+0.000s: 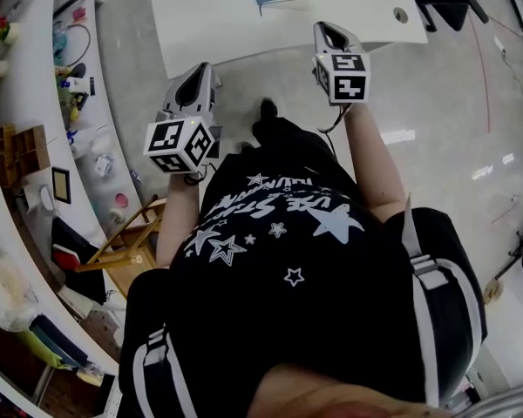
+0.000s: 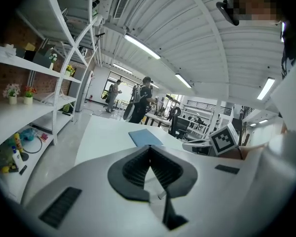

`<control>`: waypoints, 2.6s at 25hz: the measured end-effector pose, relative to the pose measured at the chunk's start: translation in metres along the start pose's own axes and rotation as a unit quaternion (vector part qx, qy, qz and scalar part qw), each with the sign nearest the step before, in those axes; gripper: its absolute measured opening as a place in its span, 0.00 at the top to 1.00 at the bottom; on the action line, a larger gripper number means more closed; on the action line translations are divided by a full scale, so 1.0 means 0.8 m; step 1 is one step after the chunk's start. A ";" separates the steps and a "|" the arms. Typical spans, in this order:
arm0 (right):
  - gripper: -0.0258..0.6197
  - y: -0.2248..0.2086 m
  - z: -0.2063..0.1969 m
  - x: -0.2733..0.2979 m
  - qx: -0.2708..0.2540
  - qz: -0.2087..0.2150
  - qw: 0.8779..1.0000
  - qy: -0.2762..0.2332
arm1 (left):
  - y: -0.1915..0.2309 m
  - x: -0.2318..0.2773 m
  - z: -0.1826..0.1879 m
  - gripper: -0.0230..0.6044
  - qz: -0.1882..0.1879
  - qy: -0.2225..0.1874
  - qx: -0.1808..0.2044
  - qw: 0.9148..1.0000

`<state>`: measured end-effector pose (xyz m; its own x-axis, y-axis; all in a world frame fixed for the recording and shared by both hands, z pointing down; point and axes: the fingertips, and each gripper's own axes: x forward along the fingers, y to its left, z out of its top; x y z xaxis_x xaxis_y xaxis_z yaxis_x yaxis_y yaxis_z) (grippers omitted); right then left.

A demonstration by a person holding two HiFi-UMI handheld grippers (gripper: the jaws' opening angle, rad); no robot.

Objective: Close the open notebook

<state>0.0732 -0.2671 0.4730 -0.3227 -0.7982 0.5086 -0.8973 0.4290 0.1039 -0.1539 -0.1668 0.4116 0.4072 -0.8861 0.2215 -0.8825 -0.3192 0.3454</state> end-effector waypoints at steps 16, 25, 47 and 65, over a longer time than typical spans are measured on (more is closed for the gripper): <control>0.94 0.064 -0.067 -0.183 0.014 0.023 1.000 -0.017 | -0.095 -0.088 -0.049 0.95 -0.068 -0.003 0.000 0.998; 0.95 0.051 -0.081 -0.227 -0.011 0.080 0.996 -0.030 | -0.160 -0.102 -0.060 0.94 -0.051 -0.019 0.010 0.998; 0.95 -0.060 -0.207 -0.421 -0.005 0.118 0.991 -0.058 | -0.394 -0.188 -0.183 0.95 0.004 -0.034 0.014 0.999; 0.95 -0.061 -0.231 -0.465 0.007 0.141 0.987 -0.075 | -0.454 -0.211 -0.194 0.95 -0.004 -0.037 0.033 0.999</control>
<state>0.2923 0.0869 0.4368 -0.6009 -0.7015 0.3832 -0.7687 0.6385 -0.0365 0.1346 0.1504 0.3901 0.3987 -0.9046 0.1507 -0.8937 -0.3464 0.2851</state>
